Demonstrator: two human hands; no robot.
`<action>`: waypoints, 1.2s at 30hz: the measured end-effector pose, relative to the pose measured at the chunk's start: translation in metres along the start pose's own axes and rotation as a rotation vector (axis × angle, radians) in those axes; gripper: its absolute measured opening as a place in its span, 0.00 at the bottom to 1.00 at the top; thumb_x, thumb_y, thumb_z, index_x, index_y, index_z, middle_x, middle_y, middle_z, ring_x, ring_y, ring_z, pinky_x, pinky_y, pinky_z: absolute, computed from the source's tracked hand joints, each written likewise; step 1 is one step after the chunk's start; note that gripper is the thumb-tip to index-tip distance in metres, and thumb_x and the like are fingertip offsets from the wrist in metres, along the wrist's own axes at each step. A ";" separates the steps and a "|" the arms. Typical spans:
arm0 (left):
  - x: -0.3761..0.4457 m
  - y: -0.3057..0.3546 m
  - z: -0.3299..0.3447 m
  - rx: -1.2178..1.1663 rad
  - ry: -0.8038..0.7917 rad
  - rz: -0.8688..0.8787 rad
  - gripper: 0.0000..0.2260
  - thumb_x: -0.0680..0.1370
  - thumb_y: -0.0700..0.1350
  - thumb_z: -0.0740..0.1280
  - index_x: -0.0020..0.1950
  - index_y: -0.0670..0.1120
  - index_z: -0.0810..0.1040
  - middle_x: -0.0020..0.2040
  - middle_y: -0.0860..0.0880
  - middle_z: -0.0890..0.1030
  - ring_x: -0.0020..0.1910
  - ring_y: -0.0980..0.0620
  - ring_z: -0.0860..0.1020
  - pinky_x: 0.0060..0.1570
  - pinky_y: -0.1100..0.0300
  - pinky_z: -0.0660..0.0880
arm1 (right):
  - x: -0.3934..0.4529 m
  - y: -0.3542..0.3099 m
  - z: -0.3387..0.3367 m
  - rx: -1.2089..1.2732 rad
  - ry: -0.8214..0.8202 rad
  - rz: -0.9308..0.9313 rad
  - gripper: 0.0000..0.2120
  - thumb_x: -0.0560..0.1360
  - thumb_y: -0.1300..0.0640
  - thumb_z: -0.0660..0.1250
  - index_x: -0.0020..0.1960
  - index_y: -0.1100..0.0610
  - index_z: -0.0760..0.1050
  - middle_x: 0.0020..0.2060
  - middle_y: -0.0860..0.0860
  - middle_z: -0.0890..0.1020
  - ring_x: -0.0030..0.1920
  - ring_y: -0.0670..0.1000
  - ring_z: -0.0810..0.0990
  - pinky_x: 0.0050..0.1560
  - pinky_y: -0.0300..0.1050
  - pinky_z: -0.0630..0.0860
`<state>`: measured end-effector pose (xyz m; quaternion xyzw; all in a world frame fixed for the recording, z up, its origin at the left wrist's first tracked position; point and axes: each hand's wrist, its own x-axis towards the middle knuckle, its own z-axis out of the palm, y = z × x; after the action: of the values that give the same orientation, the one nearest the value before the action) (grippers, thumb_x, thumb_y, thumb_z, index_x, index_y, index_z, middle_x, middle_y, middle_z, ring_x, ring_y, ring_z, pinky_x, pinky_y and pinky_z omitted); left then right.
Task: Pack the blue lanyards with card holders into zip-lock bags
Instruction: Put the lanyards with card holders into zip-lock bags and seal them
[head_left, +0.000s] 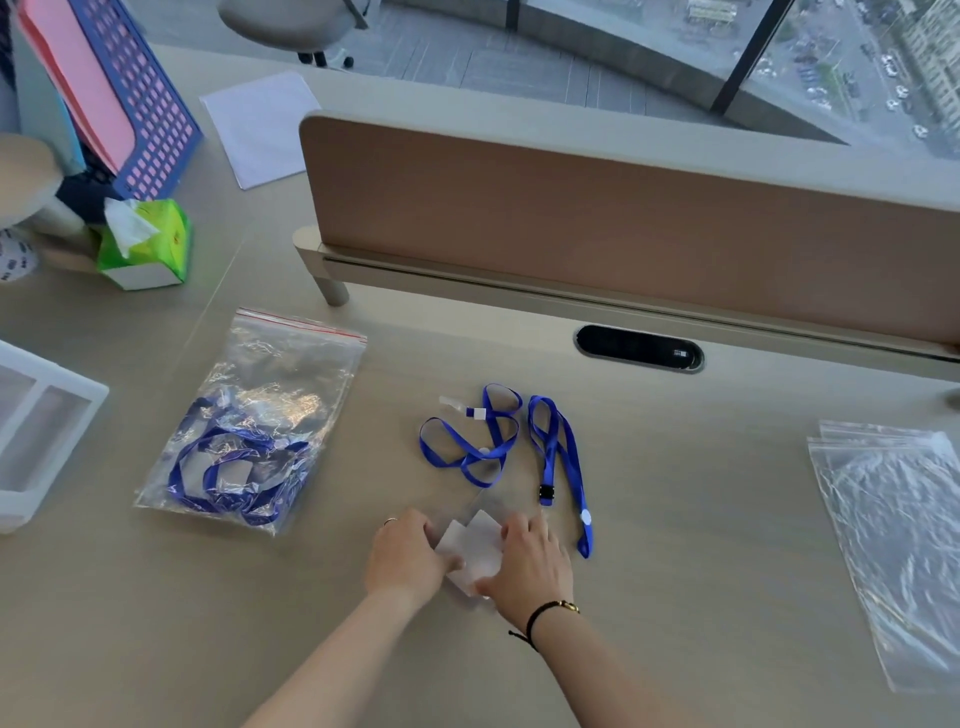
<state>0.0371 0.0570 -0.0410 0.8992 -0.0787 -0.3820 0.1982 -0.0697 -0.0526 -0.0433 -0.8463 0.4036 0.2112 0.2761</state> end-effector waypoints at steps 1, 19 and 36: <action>0.000 0.000 -0.001 -0.032 0.004 0.027 0.17 0.66 0.49 0.79 0.43 0.49 0.72 0.45 0.51 0.75 0.43 0.51 0.75 0.38 0.58 0.69 | 0.001 0.001 -0.003 0.026 -0.019 -0.005 0.29 0.64 0.42 0.78 0.57 0.51 0.68 0.54 0.47 0.72 0.52 0.50 0.76 0.52 0.41 0.75; -0.032 0.049 -0.021 -0.972 -0.198 -0.126 0.05 0.80 0.41 0.68 0.51 0.41 0.82 0.40 0.46 0.85 0.36 0.50 0.81 0.34 0.60 0.75 | 0.023 0.062 -0.058 0.331 0.185 0.317 0.15 0.74 0.42 0.62 0.44 0.55 0.72 0.44 0.49 0.77 0.39 0.54 0.77 0.38 0.47 0.74; -0.043 0.054 -0.024 -1.037 -0.253 -0.219 0.06 0.83 0.39 0.63 0.58 0.43 0.77 0.47 0.41 0.85 0.41 0.43 0.82 0.36 0.54 0.77 | 0.045 0.049 -0.054 0.439 0.143 0.180 0.08 0.72 0.65 0.60 0.35 0.58 0.68 0.31 0.52 0.73 0.34 0.56 0.69 0.31 0.44 0.65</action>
<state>0.0255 0.0279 0.0247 0.6336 0.1908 -0.4942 0.5638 -0.0754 -0.1380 -0.0435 -0.7395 0.5322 0.0821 0.4040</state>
